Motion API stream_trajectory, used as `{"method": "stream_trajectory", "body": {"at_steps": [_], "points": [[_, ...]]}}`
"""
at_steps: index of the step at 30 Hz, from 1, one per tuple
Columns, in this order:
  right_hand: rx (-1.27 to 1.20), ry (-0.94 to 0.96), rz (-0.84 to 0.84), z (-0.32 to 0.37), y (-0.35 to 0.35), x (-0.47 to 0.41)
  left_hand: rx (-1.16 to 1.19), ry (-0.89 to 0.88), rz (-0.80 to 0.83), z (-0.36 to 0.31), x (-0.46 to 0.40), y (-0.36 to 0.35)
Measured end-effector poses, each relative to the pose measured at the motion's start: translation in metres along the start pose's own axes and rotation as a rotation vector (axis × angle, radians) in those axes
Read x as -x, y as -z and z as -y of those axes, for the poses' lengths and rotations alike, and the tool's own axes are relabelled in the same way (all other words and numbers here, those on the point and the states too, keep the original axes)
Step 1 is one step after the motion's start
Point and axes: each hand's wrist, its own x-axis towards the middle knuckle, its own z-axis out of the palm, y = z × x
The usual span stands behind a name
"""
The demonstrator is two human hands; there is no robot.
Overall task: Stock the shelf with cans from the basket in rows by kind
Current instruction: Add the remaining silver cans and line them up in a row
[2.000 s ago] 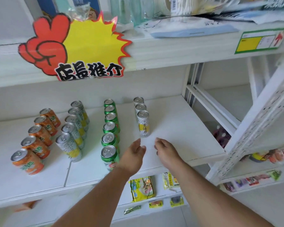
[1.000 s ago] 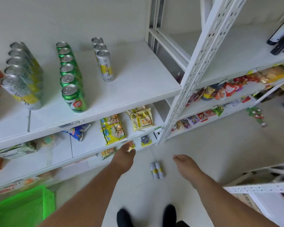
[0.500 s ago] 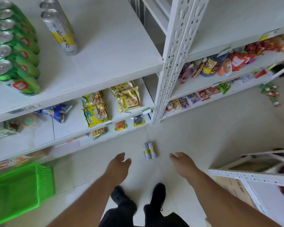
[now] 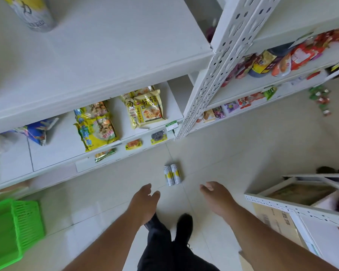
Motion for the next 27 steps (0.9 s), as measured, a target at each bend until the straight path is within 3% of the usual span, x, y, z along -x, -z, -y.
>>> {"method": "stream_trajectory", "body": {"at_steps": [12, 19, 27], "points": [[0.108, 0.048, 0.071, -0.006, -0.051, -0.131, 0.046, 0.091, -0.025, 0.039, -0.133, -0.040], [0.172, 0.043, 0.129, -0.064, -0.100, -0.242, 0.043, 0.164, -0.040, 0.083, -0.224, -0.113], [0.075, -0.038, 0.129, -0.129, -0.163, -0.378, 0.025, 0.164, -0.064, 0.125, -0.353, -0.193]]}}
